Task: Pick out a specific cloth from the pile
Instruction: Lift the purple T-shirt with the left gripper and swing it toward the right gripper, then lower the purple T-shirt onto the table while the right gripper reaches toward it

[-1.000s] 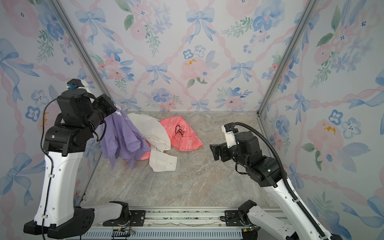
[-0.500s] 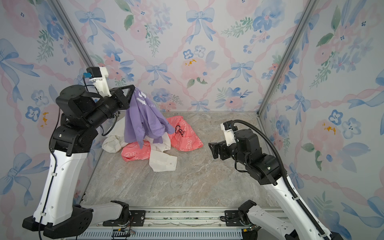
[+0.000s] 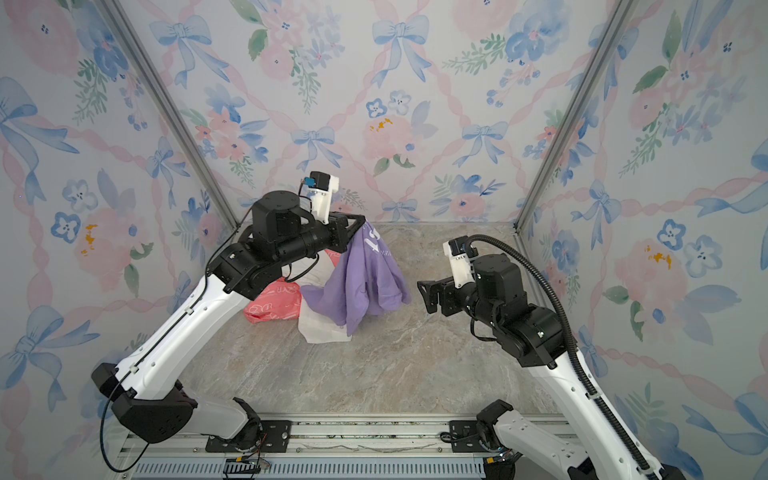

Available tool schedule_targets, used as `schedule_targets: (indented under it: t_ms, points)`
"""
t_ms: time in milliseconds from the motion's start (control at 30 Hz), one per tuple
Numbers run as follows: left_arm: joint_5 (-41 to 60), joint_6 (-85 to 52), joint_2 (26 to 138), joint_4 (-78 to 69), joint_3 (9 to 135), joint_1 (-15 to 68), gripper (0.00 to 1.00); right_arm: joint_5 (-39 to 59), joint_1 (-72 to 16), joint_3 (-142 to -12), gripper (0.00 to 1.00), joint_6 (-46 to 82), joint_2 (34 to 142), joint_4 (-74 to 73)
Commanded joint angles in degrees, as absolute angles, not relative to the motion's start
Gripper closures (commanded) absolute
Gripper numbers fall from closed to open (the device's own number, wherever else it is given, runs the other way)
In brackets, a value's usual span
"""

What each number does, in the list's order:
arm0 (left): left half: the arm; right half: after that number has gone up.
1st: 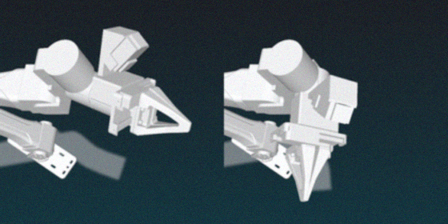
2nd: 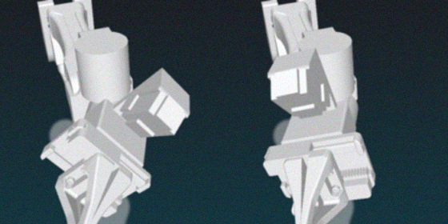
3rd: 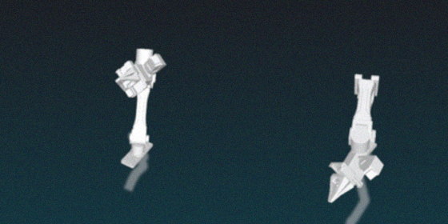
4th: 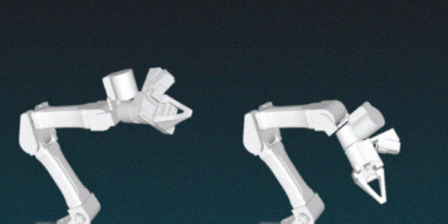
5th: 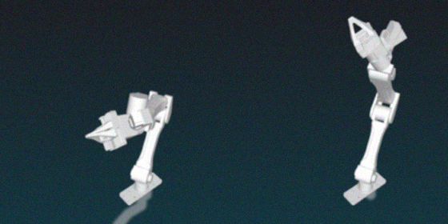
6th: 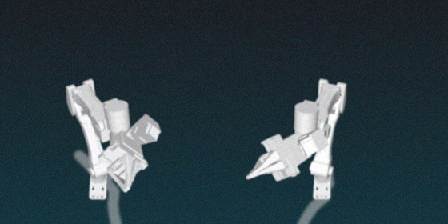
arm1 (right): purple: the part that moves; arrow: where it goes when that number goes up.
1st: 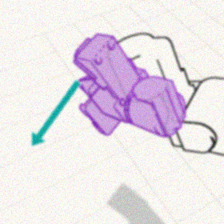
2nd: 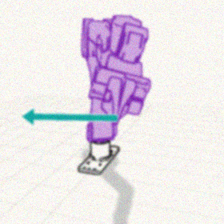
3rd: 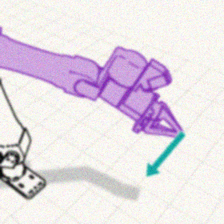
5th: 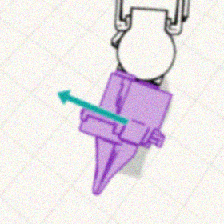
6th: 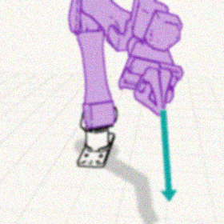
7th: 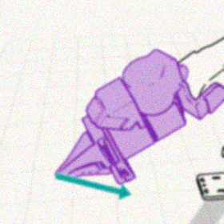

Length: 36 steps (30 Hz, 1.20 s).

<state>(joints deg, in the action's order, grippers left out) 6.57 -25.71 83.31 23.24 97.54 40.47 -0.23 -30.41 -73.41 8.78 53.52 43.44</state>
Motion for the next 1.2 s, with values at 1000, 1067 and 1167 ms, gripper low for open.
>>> schedule_targets:
  t_ms: [1000, 1067, 1167]
  points:
    - [-15.23, -34.62, 65.59, 15.72, 68.97, 38.63, 0.02, 4.31, -29.57, -68.03, 0.06, 17.93, 58.21, 42.23]
    - [-15.36, -35.24, 62.6, 15.69, 66.14, 38.03, 0.02, 3.0, -31.68, -67.93, 0.07, 17.46, 60.5, 42.19]
    - [-16.27, -36.23, 58.42, 15.66, 62.46, 37.57, 0.02, 0.89, -35.43, -68.49, 0.1, 15.9, 64.79, 42.23]
